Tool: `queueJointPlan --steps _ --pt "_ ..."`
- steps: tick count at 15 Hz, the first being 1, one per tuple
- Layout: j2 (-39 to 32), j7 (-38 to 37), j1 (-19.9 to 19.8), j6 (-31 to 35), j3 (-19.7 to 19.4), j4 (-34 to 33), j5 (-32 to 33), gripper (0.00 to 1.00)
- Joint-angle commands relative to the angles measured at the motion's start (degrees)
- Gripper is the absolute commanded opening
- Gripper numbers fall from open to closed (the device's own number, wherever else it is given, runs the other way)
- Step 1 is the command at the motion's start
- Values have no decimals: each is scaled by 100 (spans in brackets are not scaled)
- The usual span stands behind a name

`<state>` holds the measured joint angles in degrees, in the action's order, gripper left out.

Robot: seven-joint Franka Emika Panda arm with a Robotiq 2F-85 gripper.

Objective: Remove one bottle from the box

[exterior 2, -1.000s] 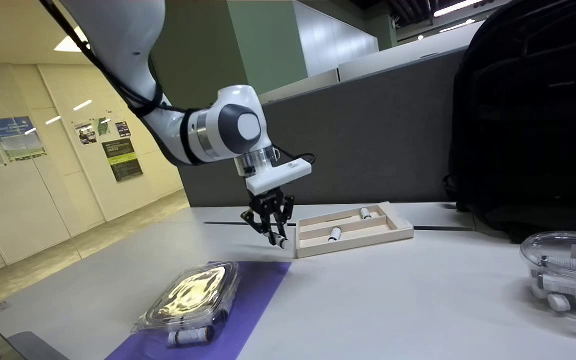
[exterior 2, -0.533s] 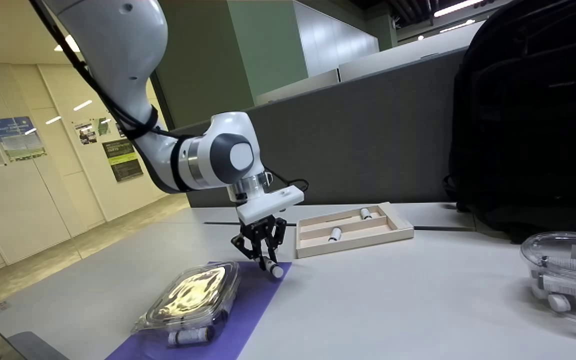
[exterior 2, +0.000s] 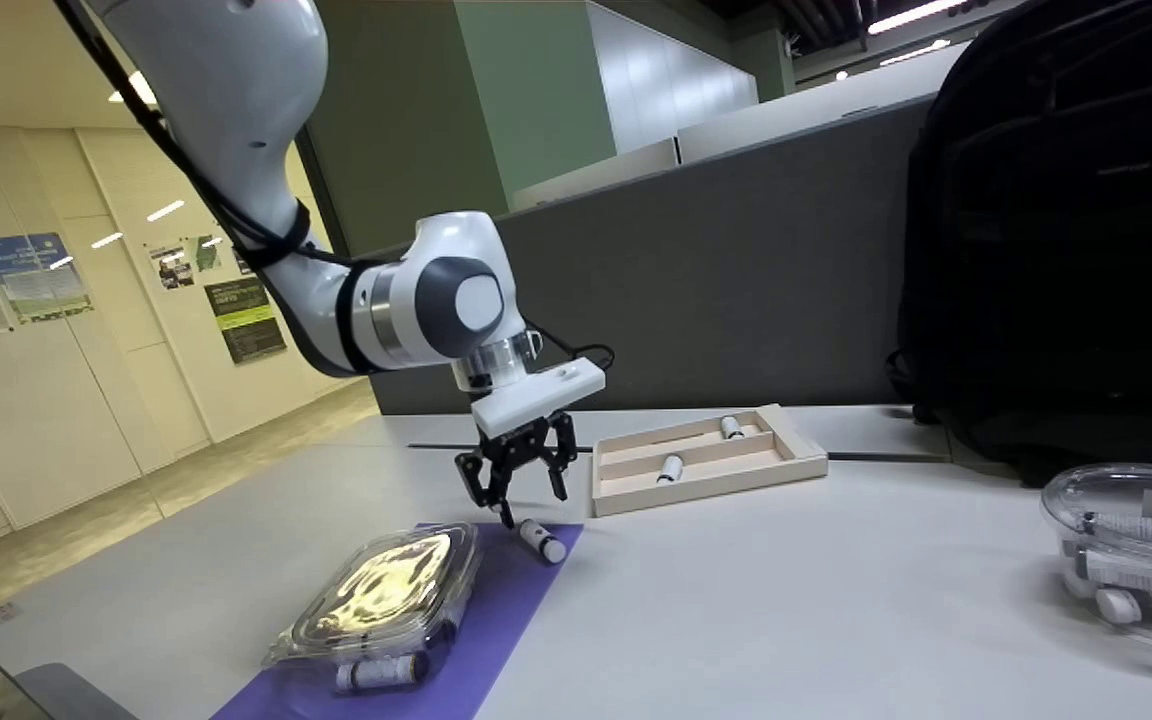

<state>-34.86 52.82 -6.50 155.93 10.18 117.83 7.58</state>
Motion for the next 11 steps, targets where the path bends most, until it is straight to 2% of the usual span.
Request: queueJointPlan --steps 1,4,7,9,11 --pt "625 70 -215 -303 171 242 -203 100" --pt "1007 69 -212 -1228 92 119 -399 100" --pt "1380 -1 -147 -1552 -139 160 -450 100" --pt "1582 -162 -104 -1256 -341 290 -403 100" --pt "1702 -559 -20 -669 -625 461 -221 100"
